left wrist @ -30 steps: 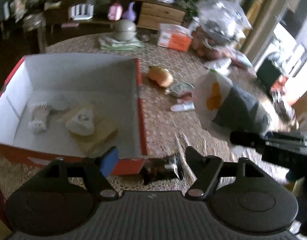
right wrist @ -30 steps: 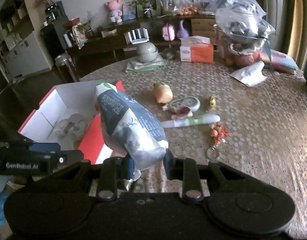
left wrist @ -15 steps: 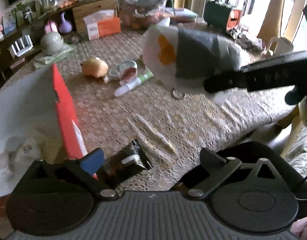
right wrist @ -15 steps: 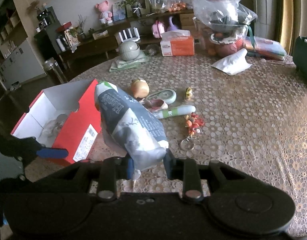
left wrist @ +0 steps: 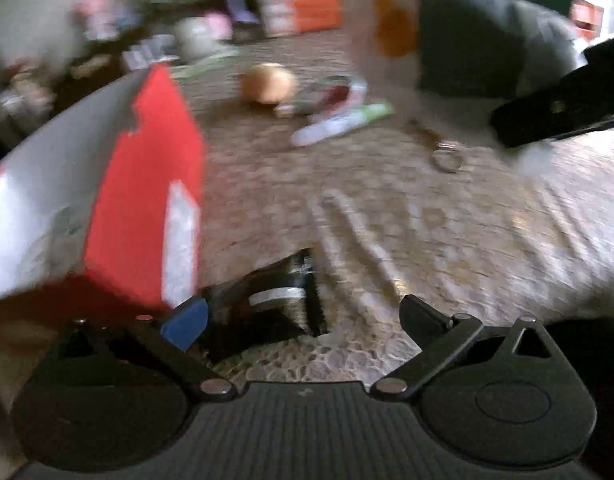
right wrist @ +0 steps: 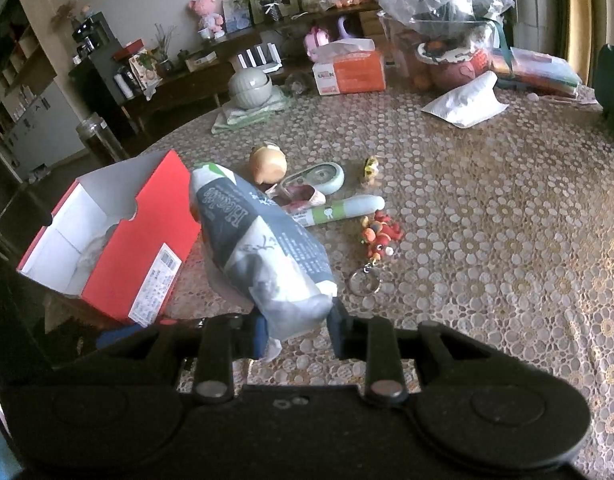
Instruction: Organize objects
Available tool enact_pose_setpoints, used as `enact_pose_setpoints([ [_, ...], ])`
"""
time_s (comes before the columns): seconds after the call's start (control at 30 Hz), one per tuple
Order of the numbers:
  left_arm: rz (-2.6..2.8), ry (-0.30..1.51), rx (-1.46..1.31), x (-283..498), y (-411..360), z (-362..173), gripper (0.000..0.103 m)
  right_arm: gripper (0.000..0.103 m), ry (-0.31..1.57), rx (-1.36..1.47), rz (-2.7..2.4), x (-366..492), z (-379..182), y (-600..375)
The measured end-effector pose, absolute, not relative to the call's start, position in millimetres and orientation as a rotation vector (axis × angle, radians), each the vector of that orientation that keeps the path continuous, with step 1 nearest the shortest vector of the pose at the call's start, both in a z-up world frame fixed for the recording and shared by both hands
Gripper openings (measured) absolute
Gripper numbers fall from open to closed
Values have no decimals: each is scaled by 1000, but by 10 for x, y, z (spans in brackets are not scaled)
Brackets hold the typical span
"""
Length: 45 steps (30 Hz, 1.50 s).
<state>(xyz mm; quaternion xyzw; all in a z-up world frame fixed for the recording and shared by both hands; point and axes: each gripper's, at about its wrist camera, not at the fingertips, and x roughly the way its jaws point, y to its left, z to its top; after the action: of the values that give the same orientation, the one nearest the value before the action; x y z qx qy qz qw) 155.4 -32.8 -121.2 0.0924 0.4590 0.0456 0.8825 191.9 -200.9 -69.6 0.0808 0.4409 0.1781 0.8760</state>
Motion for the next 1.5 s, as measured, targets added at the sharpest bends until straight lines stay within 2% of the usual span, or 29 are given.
enact_pose_setpoints([
  [0.23, 289, 912, 0, 1412, -300, -1163, 103, 29, 926, 158, 380, 1907, -730, -2113],
  [0.53, 405, 957, -260, 1549, 60, -1262, 103, 29, 930, 171, 380, 1919, -782, -2273],
  [0.87, 466, 999, -296, 1715, 95, -1354, 101, 29, 941, 195, 378, 2001, -862, -2352],
  [0.93, 467, 994, -296, 1723, 104, -1353, 99, 29, 945, 194, 378, 2015, -882, -2354],
  [1.0, 475, 988, -285, 1724, 100, -1340, 88, 29, 951, 193, 376, 2027, -904, -2354],
  [1.13, 466, 985, -259, 1718, 88, -1325, 82, 29, 956, 186, 371, 2031, -934, -2337],
  [1.37, 434, 975, -264, 1643, 154, -1280, 61, 29, 954, 169, 370, 1996, -921, -2304],
  [1.5, 382, 966, -274, 1557, 195, -1255, 53, 29, 952, 152, 370, 1954, -897, -2260],
])
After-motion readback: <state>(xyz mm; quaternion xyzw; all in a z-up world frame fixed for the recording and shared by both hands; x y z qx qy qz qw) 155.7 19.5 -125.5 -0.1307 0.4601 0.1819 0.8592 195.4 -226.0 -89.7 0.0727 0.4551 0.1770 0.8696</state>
